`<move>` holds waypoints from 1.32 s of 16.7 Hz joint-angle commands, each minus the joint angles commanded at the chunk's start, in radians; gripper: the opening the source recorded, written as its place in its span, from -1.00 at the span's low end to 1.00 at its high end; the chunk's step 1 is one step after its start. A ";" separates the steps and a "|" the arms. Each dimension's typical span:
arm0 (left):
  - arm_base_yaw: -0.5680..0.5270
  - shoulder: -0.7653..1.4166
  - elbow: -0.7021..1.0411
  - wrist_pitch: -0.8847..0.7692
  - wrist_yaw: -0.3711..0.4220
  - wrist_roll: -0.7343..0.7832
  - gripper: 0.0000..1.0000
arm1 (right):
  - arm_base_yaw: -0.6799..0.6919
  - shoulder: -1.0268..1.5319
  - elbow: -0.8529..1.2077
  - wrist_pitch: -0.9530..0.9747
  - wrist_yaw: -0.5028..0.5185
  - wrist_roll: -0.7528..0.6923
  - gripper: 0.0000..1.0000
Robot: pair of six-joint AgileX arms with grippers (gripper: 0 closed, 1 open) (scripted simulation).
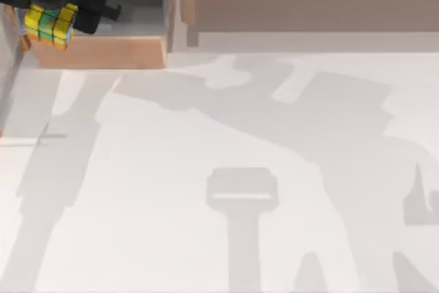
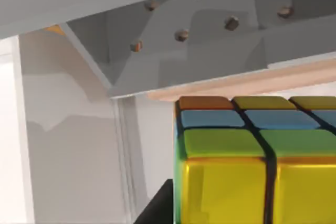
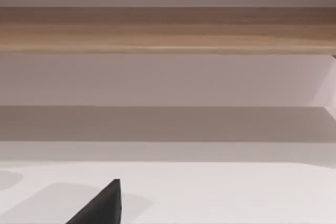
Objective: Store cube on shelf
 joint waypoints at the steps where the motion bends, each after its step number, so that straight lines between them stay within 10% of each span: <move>1: -0.055 -0.002 -0.049 0.062 -0.027 0.002 -1.00 | 0.000 0.000 0.000 0.000 0.000 0.000 1.00; 11: -0.498 0.121 -0.383 0.870 -0.264 0.036 -1.00 | 0.000 0.000 0.000 0.000 0.000 0.000 1.00; 22: -0.616 0.314 -0.342 1.810 -0.406 0.084 -1.00 | 0.000 0.000 0.000 0.000 0.000 0.000 1.00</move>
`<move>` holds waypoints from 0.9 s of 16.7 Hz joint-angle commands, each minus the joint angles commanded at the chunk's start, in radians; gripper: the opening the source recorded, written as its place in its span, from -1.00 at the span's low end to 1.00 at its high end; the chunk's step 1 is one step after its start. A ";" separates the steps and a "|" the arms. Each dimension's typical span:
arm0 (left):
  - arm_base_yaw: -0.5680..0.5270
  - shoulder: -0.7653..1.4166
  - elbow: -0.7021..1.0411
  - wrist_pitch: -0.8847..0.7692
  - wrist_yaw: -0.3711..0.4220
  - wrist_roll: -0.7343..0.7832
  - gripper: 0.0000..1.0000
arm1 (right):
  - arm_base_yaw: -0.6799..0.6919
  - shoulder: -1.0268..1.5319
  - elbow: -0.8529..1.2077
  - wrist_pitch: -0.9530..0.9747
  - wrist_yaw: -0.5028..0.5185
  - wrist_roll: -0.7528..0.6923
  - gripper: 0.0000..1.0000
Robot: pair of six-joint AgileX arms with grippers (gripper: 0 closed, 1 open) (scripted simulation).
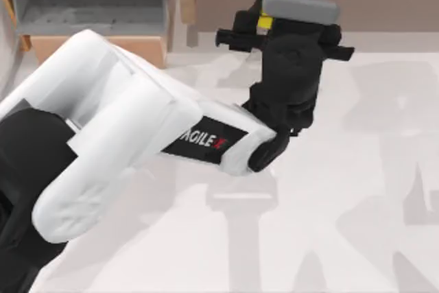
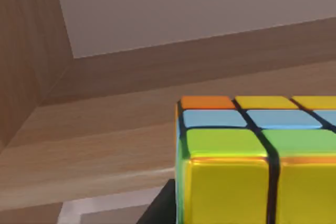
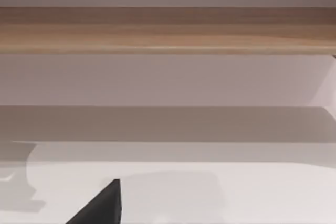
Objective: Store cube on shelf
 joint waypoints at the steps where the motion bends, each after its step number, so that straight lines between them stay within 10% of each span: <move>1: 0.001 0.013 0.011 0.061 -0.006 0.003 -1.00 | 0.000 0.000 0.000 0.000 0.000 0.000 1.00; 15: 0.015 0.062 0.085 0.197 -0.011 0.009 -1.00 | 0.000 0.000 0.000 0.000 0.000 0.000 1.00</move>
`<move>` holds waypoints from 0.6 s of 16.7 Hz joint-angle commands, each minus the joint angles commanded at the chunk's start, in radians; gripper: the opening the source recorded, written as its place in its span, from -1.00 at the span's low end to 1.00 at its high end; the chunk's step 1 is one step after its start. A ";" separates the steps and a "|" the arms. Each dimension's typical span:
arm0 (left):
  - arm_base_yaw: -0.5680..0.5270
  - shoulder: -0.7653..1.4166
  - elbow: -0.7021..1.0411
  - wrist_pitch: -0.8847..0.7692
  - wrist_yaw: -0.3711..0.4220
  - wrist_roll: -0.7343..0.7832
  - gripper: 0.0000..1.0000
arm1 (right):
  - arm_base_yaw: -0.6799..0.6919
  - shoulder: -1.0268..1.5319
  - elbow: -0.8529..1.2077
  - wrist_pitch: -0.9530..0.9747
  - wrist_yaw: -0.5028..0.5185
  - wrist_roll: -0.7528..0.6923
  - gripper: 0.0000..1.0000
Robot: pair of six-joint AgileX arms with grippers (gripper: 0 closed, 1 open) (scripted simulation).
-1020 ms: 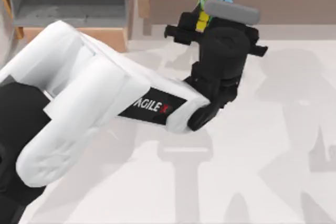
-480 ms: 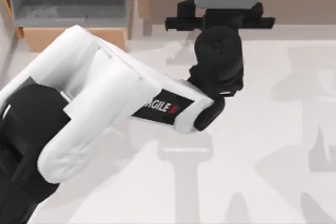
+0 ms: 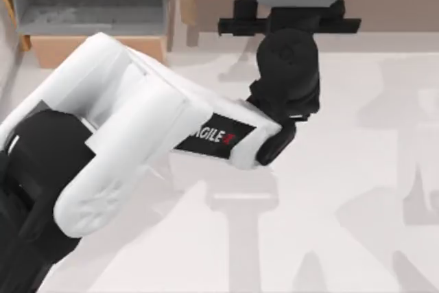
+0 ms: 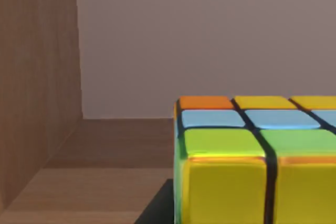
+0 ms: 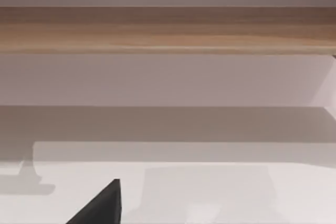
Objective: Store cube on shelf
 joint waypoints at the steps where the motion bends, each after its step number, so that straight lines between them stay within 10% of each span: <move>1: 0.008 0.013 0.034 -0.020 0.008 -0.003 -1.00 | 0.000 0.000 0.000 0.000 0.000 0.000 1.00; 10: 0.115 0.198 0.452 -0.278 0.110 -0.045 -1.00 | 0.000 0.000 0.000 0.000 0.000 0.000 1.00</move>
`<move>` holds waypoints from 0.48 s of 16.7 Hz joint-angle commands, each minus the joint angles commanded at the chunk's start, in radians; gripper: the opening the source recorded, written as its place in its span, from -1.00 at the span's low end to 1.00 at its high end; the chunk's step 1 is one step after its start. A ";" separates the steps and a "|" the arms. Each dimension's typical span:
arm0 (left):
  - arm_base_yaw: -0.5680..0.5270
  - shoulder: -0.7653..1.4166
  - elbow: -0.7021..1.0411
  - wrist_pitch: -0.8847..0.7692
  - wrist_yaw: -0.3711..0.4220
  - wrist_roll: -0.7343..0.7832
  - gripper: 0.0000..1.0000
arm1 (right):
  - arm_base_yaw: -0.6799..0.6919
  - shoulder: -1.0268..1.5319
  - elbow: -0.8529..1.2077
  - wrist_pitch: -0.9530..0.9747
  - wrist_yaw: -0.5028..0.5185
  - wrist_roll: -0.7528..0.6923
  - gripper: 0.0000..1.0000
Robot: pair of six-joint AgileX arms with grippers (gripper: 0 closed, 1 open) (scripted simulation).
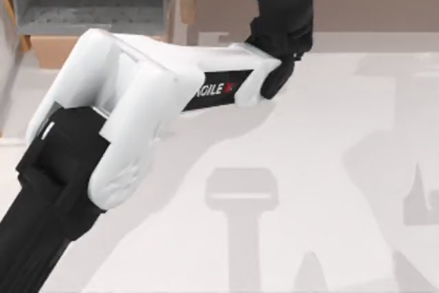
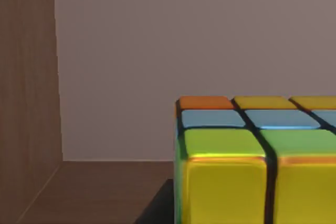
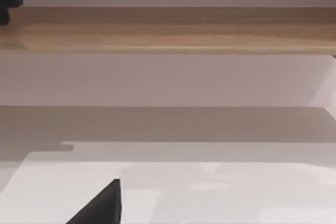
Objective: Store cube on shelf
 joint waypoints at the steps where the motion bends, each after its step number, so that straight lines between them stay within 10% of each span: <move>1: 0.005 0.008 0.015 -0.012 0.005 -0.002 -1.00 | 0.000 0.000 0.000 0.000 0.000 0.000 1.00; 5: 0.007 0.010 0.019 -0.016 0.007 -0.003 -1.00 | 0.000 0.000 0.000 0.000 0.000 0.000 1.00; 8: 0.007 0.010 0.019 -0.016 0.007 -0.003 -0.55 | 0.000 0.000 0.000 0.000 0.000 0.000 1.00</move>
